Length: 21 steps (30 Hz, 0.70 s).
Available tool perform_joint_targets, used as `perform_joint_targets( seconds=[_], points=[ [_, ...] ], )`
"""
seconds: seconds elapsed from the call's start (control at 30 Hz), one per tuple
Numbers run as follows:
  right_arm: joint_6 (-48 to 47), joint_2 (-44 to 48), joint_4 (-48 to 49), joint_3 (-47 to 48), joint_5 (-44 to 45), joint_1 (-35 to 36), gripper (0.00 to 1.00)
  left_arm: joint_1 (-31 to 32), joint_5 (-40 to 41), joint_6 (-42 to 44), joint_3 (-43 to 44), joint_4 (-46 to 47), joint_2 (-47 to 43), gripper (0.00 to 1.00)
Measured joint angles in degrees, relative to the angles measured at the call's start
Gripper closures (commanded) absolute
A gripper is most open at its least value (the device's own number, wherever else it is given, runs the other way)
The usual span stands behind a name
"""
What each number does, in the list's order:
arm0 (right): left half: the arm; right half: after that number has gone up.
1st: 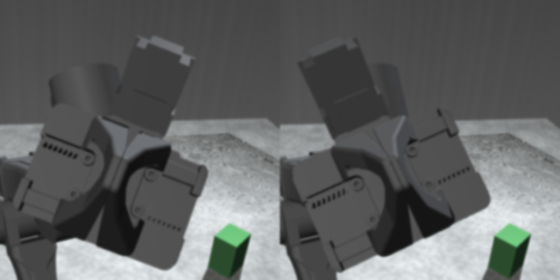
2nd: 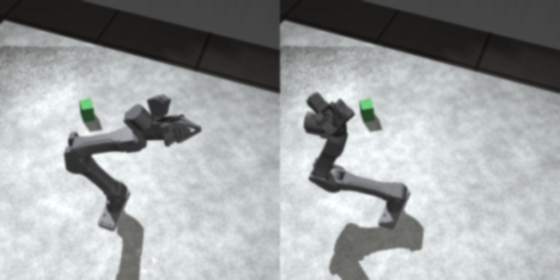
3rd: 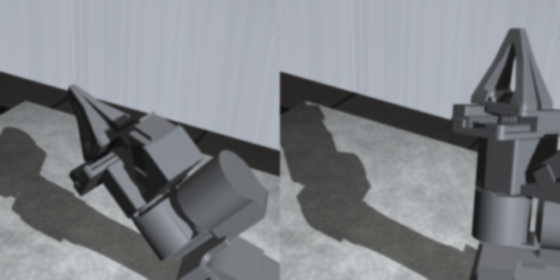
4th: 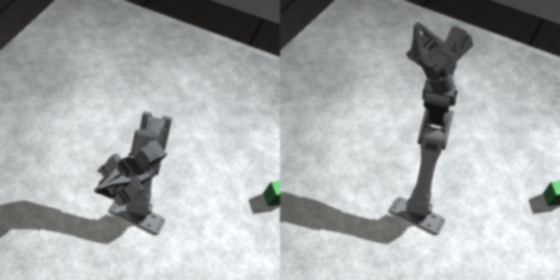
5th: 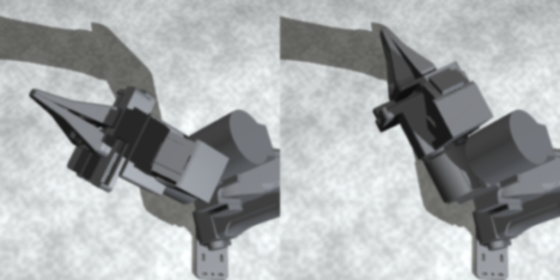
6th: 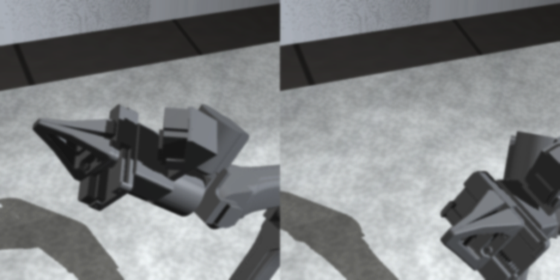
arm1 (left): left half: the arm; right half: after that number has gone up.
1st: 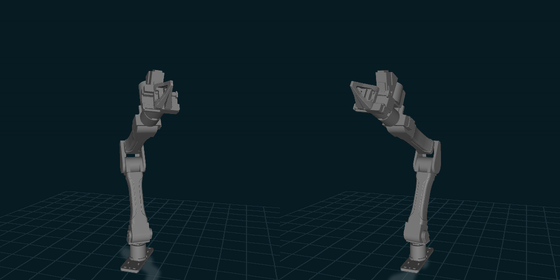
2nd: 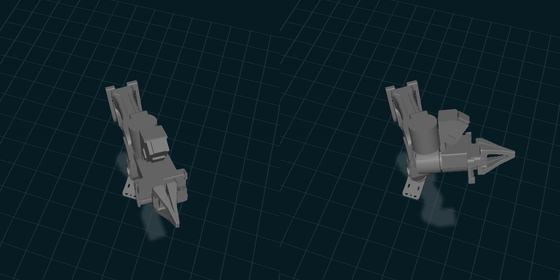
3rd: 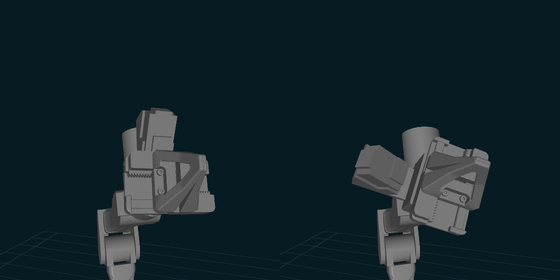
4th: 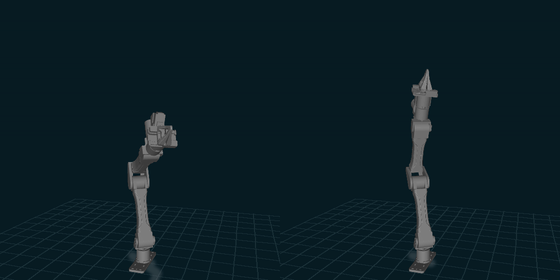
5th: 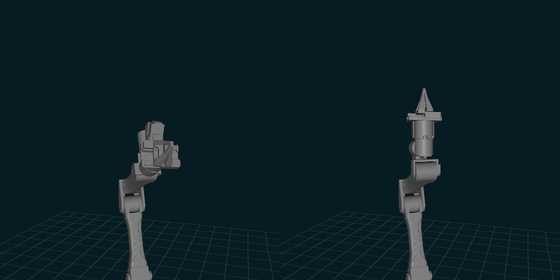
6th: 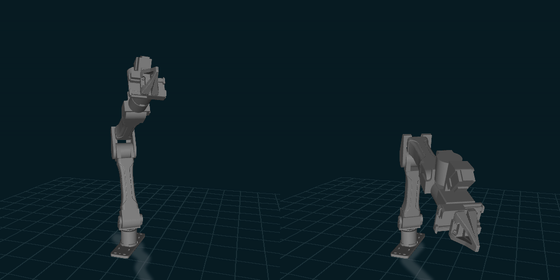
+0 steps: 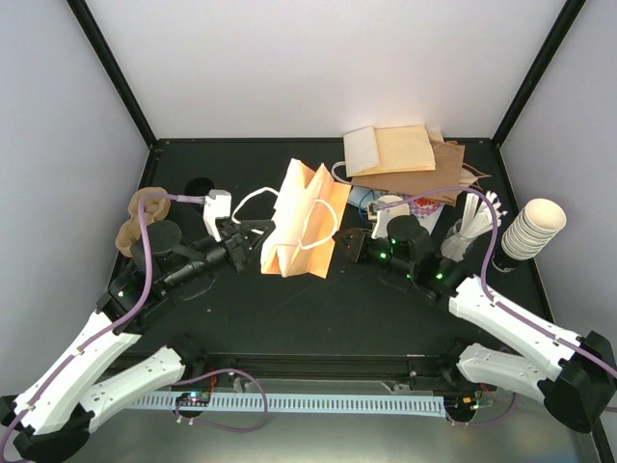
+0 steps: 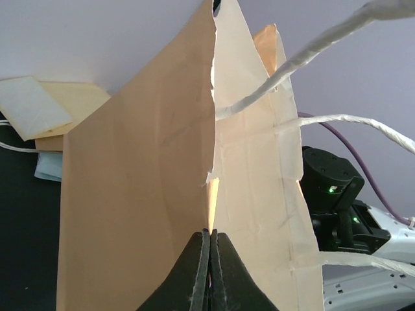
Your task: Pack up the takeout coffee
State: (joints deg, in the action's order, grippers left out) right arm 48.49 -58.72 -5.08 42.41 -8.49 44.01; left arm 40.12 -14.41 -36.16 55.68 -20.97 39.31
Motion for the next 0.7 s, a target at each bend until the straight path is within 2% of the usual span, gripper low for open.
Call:
perform_joint_targets(
  seconds=[0.1,0.33,0.57,0.7],
  points=[
    [-0.09,0.00,0.02,0.00,-0.02,-0.44,0.78,0.00,-0.07,0.00,0.00,0.00,0.00,0.98],
    [-0.09,0.00,0.04,0.00,-0.66,-0.76,0.98,0.00,-0.24,0.00,0.00,0.00,-0.35,0.98],
    [-0.85,0.07,-0.02,0.00,-0.83,-0.85,0.99,0.00,0.13,0.00,0.02,-0.33,-0.70,0.99],
    [-1.60,1.29,-0.74,-0.15,-2.32,-1.99,0.99,-0.22,4.00,0.02,0.48,-3.82,-0.70,0.98]
  ],
)
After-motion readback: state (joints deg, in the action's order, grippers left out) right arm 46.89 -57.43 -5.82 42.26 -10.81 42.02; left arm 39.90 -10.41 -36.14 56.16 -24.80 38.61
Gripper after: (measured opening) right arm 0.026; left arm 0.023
